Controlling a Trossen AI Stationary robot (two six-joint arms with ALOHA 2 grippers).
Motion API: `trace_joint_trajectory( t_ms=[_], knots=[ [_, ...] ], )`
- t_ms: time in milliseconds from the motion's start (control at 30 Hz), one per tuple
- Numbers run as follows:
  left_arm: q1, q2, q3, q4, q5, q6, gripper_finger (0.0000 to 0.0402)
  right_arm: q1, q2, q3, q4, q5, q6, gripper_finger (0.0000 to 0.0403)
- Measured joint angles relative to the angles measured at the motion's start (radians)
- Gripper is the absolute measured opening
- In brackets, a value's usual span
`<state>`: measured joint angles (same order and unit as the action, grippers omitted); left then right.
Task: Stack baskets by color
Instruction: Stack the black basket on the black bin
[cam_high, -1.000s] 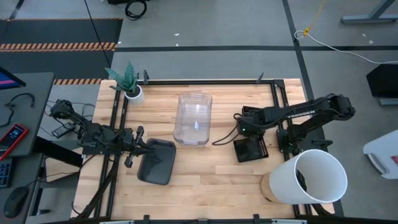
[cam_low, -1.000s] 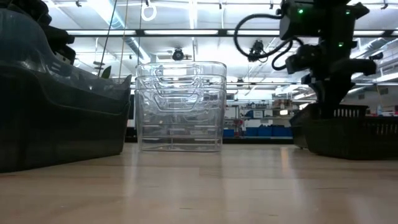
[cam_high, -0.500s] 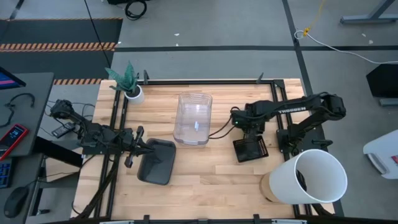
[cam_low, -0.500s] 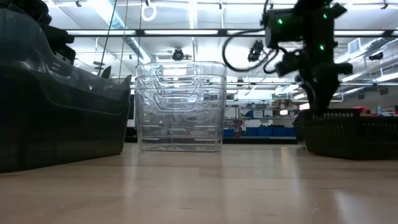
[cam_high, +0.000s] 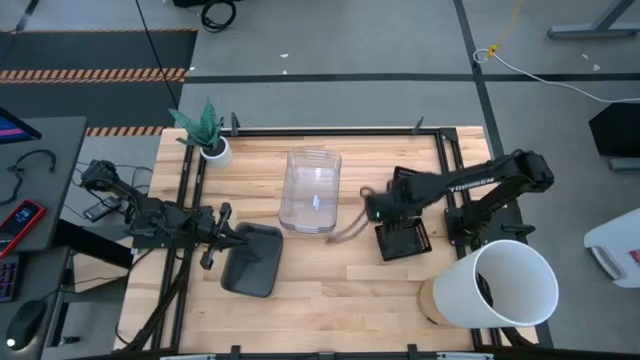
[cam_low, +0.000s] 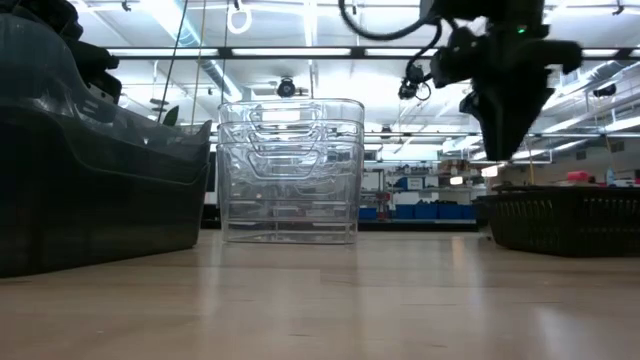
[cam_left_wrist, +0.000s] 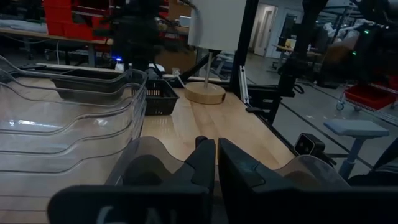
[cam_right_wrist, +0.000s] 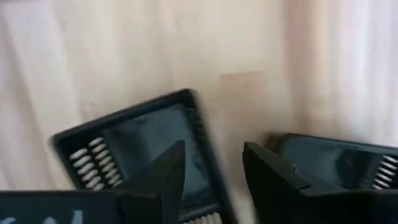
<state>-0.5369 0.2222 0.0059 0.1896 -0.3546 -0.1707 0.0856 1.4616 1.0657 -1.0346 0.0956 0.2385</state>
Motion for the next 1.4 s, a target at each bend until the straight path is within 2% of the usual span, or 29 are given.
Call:
trace_joint_trajectory(
  t_ms=[133,200,400,500,667,900,1033,1167,1400],
  knots=[
    [0.000,0.000,0.000,-0.001,0.000,0.000,0.0028,0.089,0.060,0.000,0.029,-0.011,0.087,0.0167],
    [0.000,0.000,0.000,-0.001,0.000,0.000,0.0031,0.107,0.094,0.001,0.043,-0.033,0.184,0.0167],
    [0.000,0.000,0.000,0.000,0.000,0.000,0.0036,0.100,0.177,0.079,0.011,-0.133,0.417,0.0168],
    [0.000,0.000,0.000,0.000,0.000,0.000,0.0034,0.102,0.194,0.118,0.003,-0.142,0.495,0.0168],
    [0.000,0.000,0.000,0.002,0.000,0.000,0.0028,0.099,0.211,0.126,-0.008,-0.155,0.554,0.0179],
    [0.000,0.000,0.000,-0.001,0.000,0.000,0.0028,0.102,0.289,0.126,-0.009,-0.172,0.623,0.0226],
    [0.000,0.000,0.000,-0.001,0.000,0.000,0.0033,0.102,0.350,0.126,0.009,-0.175,0.598,0.0235],
    [0.000,0.000,0.000,-0.001,0.000,0.000,0.0036,0.102,0.385,0.126,0.008,-0.177,0.576,0.0216],
    [0.000,0.000,0.000,-0.001,0.000,0.000,0.0028,0.102,0.380,0.126,-0.007,-0.193,0.582,0.0129]
  ],
)
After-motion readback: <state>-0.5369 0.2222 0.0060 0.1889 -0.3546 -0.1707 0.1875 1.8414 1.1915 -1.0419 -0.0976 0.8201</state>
